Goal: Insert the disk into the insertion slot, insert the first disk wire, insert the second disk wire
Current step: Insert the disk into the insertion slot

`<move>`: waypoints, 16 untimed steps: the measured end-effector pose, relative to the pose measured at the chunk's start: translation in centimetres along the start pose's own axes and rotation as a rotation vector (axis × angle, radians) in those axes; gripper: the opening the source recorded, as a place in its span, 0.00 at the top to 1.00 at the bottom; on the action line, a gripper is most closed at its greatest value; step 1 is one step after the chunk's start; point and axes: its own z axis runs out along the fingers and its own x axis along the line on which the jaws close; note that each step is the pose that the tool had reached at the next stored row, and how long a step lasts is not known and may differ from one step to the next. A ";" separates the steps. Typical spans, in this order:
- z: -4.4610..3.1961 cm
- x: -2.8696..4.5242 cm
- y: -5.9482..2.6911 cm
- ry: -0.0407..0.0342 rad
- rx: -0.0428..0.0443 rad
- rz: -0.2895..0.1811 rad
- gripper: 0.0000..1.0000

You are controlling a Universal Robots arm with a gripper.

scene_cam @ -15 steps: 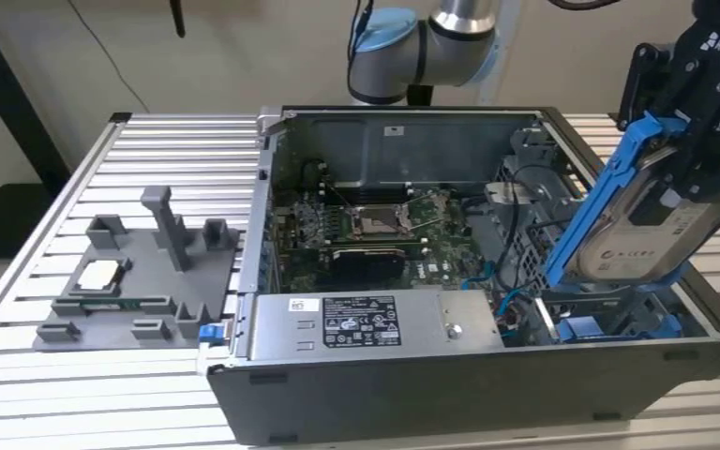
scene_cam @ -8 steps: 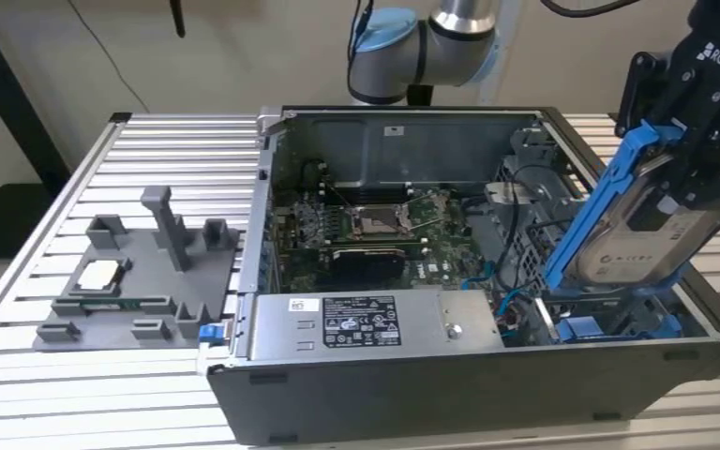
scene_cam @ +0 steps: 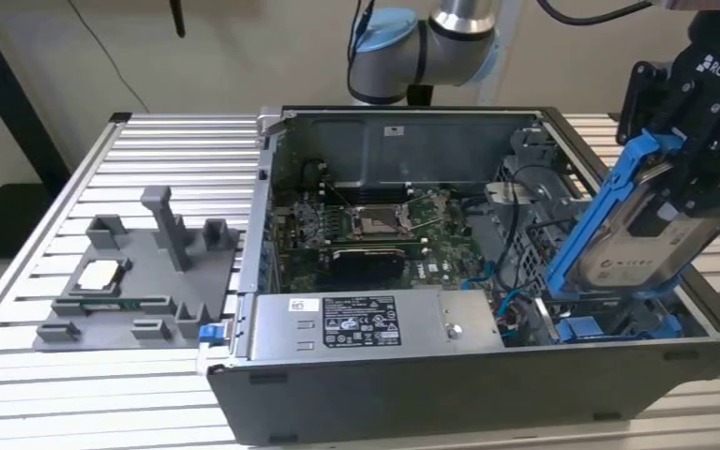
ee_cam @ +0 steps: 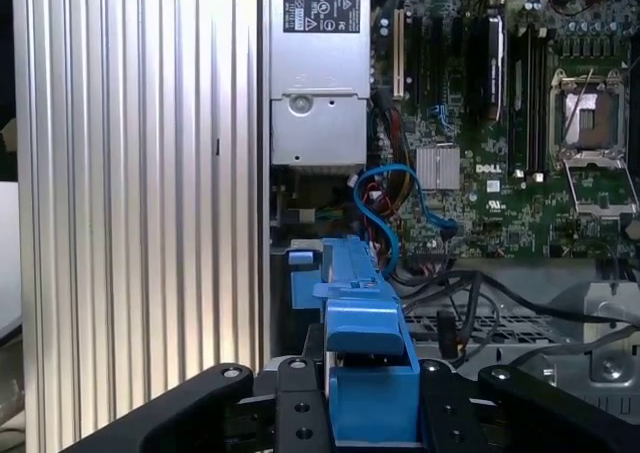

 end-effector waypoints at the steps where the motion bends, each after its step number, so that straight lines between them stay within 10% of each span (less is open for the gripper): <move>1: 0.11 0.00 -0.09 0.0001 0.0000 0.000 0.67; 16: 0.66 0.00 -0.28 0.0000 0.0001 0.000 0.67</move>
